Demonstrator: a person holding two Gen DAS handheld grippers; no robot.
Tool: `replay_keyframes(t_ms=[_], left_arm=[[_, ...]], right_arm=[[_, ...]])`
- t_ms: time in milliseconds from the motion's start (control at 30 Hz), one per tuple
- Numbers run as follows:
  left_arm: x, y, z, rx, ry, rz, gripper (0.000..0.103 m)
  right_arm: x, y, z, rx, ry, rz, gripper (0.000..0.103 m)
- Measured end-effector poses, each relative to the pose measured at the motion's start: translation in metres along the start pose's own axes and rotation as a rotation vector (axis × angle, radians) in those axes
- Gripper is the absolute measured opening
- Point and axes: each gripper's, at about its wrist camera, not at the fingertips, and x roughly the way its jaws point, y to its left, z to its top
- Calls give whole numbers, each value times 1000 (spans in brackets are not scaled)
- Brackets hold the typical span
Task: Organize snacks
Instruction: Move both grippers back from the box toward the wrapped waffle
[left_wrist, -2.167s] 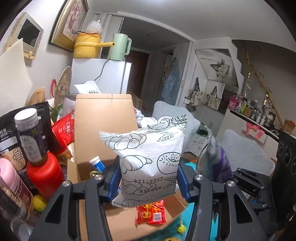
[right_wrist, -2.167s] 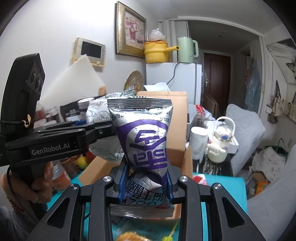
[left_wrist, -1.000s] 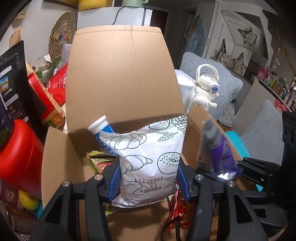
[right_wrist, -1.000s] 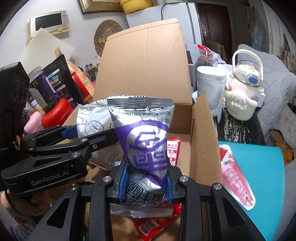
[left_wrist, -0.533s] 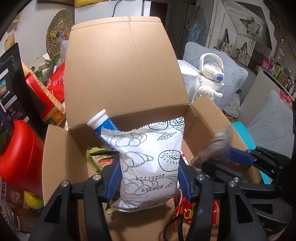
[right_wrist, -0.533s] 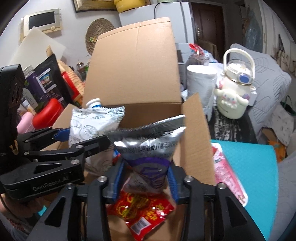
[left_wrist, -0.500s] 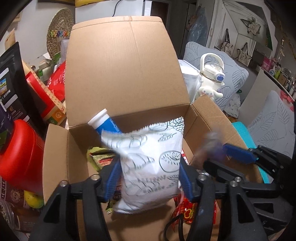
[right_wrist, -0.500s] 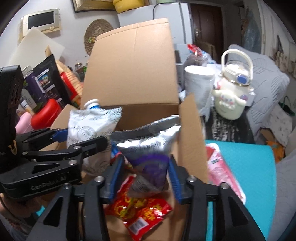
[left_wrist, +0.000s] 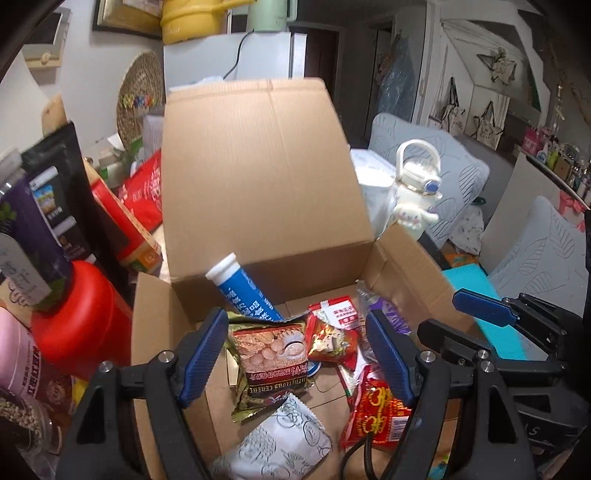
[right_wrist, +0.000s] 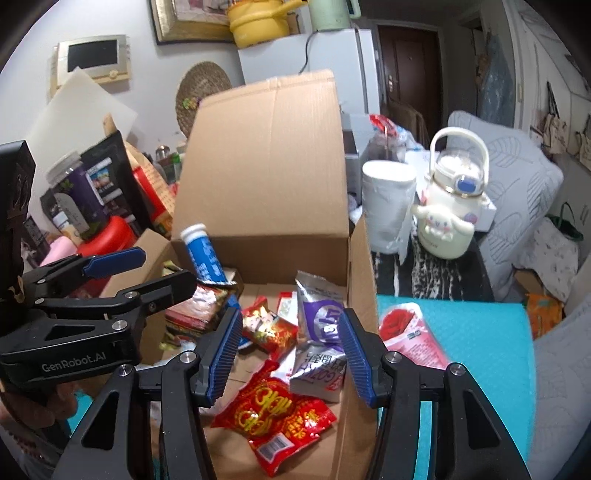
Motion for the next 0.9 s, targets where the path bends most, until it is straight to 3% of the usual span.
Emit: replay_keyframes(t_ms=[500, 900], left_arm=[[-89, -36, -4, 74, -127, -7, 77], [-163, -64, -27, 127, -219, -30, 77]], right_arm=[[-95, 21, -8, -55, -134, -64, 54], [-172, 36, -35, -61, -226, -95, 54]])
